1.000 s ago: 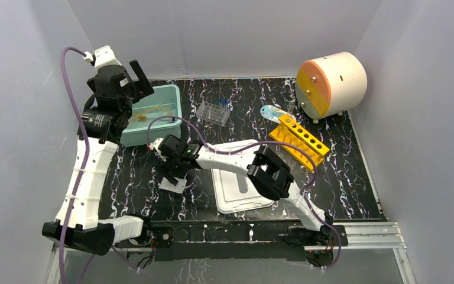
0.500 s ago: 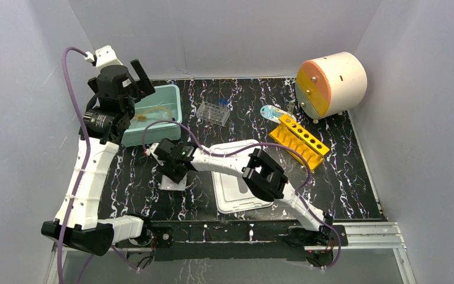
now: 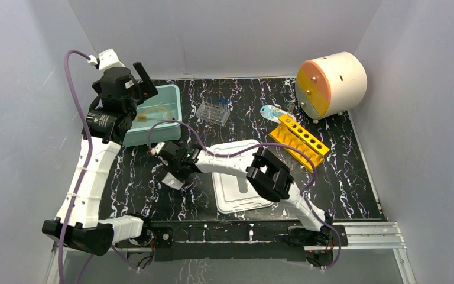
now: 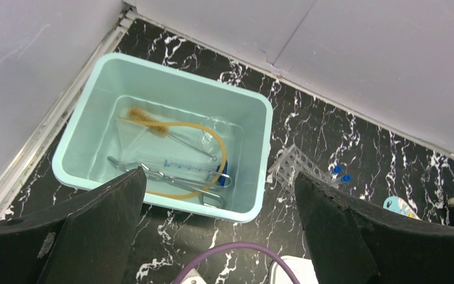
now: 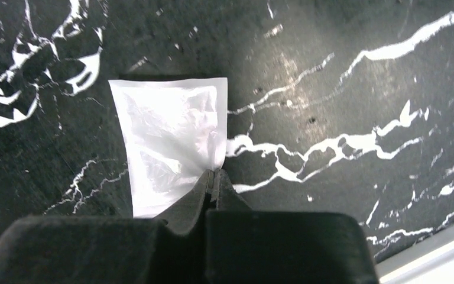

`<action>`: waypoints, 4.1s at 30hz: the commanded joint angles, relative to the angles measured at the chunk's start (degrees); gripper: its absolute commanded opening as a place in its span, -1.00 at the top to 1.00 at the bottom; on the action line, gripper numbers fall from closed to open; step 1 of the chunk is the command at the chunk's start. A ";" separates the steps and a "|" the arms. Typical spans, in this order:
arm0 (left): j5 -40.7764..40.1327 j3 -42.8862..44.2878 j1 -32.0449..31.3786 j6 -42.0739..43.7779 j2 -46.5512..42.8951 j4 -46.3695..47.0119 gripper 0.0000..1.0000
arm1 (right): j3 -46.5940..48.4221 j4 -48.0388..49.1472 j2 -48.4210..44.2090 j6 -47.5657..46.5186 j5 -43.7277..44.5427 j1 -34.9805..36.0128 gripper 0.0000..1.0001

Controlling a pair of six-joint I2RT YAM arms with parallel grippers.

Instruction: Organize the chemistry lab equipment

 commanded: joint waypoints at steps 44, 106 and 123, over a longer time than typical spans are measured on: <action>62.84 -49.53 -0.03 -36.58 -1.44 41.51 -0.16 | -36.20 29.49 -34.87 22.17 -26.11 -24.58 1.00; 20.69 -16.12 23.78 -18.80 22.24 10.25 0.76 | -40.75 23.26 -50.59 13.26 3.16 -28.34 -0.40; 25.36 -5.65 24.00 -10.28 18.52 3.27 0.07 | -38.27 16.90 -48.46 11.78 8.72 -29.28 -0.44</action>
